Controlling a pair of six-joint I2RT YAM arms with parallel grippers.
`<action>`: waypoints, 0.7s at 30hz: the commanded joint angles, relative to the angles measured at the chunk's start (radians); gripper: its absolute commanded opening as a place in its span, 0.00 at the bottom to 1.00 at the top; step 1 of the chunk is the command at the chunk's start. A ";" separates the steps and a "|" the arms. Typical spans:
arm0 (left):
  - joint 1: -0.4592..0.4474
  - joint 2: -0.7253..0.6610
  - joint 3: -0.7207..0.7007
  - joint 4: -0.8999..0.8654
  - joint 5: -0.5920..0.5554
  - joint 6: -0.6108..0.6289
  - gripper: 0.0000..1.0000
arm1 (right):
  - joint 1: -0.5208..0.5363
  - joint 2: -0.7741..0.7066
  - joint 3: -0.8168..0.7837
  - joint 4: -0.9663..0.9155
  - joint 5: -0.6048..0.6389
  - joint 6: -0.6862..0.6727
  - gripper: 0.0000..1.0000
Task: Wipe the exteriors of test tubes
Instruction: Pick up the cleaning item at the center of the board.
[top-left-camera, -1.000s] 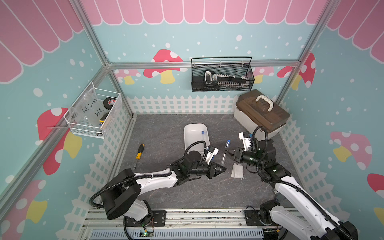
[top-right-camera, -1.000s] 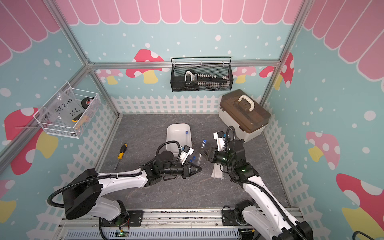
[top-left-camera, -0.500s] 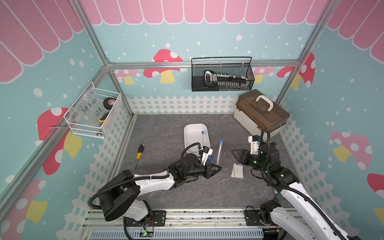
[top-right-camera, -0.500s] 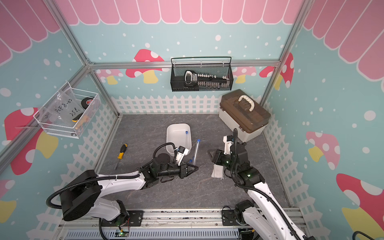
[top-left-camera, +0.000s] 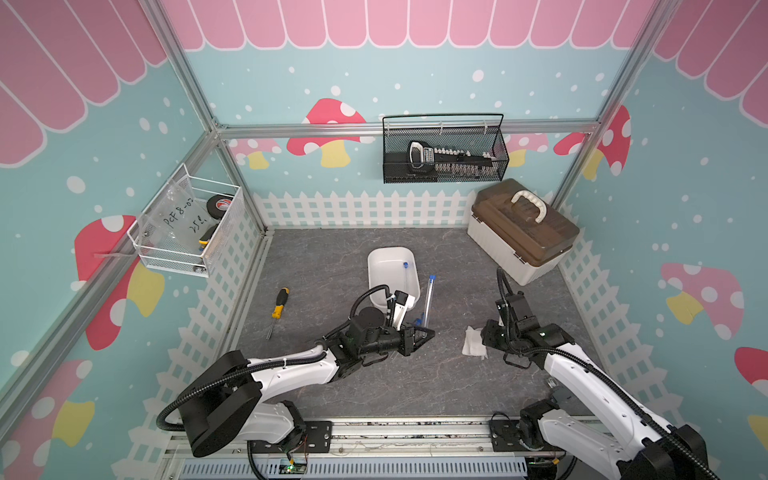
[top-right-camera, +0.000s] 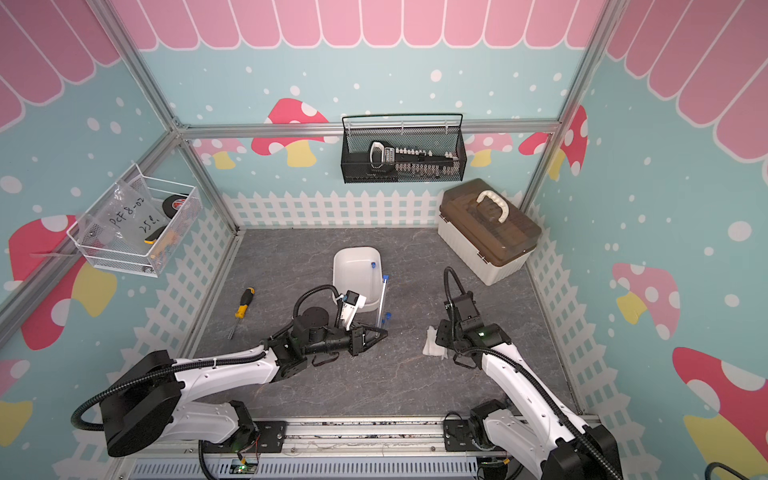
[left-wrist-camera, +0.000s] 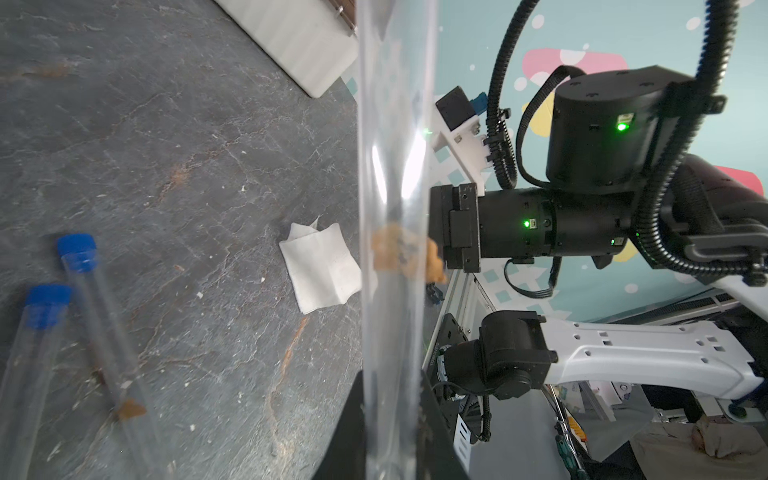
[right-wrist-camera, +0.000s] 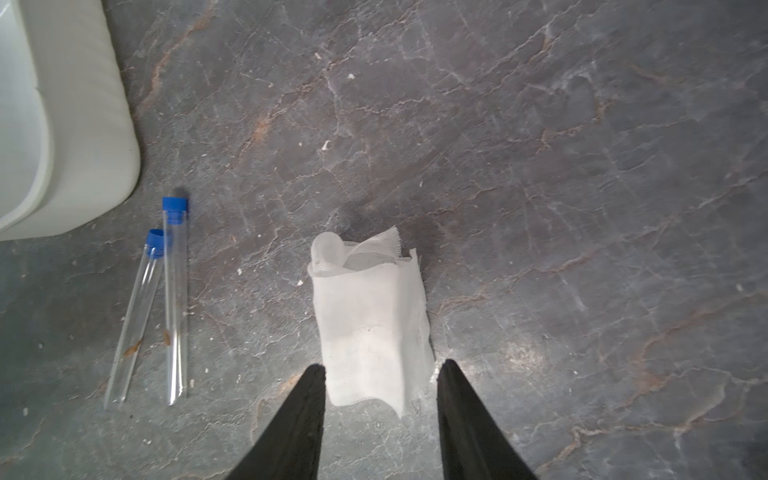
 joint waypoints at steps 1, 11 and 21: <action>0.014 -0.016 -0.009 0.013 0.003 0.004 0.06 | 0.005 0.031 -0.054 0.020 0.014 0.033 0.40; 0.017 -0.009 -0.021 0.038 0.029 -0.002 0.06 | 0.005 0.136 -0.132 0.166 -0.037 0.055 0.24; 0.023 0.002 -0.015 0.046 0.030 -0.001 0.06 | 0.006 0.070 -0.080 0.123 -0.023 0.029 0.00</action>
